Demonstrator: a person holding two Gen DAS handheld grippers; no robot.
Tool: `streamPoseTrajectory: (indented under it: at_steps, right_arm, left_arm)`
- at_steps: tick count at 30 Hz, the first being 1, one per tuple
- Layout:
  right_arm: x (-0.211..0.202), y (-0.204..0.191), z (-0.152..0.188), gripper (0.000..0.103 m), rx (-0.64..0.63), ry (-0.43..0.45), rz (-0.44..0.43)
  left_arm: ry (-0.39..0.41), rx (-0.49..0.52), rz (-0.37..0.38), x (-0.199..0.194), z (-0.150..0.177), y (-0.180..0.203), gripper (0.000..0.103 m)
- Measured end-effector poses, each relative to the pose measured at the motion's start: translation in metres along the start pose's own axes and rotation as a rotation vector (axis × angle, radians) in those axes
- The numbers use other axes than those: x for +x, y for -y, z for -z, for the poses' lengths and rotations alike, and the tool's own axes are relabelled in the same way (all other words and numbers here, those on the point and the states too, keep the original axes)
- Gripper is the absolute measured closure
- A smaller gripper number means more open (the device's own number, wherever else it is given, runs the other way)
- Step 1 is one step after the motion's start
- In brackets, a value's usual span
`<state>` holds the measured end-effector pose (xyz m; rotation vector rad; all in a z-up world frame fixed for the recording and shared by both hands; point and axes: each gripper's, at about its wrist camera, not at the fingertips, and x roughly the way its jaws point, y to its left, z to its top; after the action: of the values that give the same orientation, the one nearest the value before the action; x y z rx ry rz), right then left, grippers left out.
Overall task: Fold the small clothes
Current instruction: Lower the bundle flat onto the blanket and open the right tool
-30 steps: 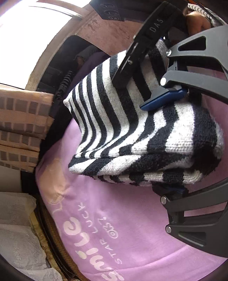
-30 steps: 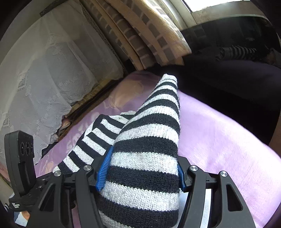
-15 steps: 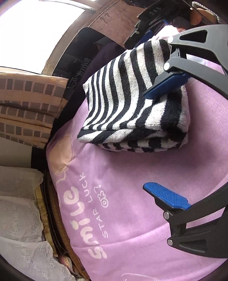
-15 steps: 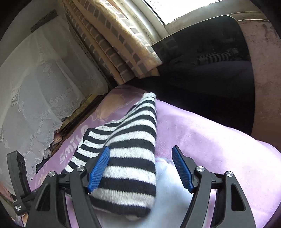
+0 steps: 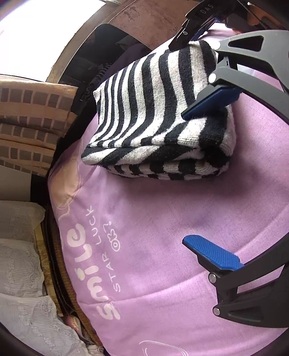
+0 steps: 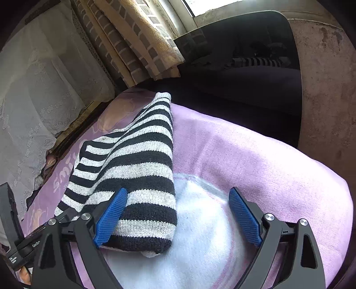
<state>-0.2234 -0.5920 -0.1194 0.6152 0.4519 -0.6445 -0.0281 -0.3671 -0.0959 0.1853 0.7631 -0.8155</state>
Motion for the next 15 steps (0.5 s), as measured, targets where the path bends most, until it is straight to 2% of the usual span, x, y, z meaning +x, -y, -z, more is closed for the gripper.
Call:
streamPoseTrajectory:
  at_steps: [2, 7, 11, 15]
  right_arm:
    - [-0.009, -0.006, 0.006, 0.01, -0.023, 0.01, 0.019]
    - [-0.021, -0.014, 0.024, 0.009, -0.036, -0.036, 0.009]
    - [-0.037, -0.026, 0.036, 0.009, -0.063, -0.018, 0.011]
    - [-0.058, -0.035, 0.045, 0.009, -0.068, 0.036, 0.023]
  left_arm:
    - [0.033, 0.014, -0.014, -0.012, 0.004, 0.001, 0.004]
    - [0.069, 0.045, -0.042, -0.033, 0.014, 0.005, 0.004]
    - [0.085, 0.056, -0.054, -0.048, 0.023, 0.006, 0.004]
    - [0.107, 0.06, -0.033, -0.069, 0.031, 0.006, 0.004]
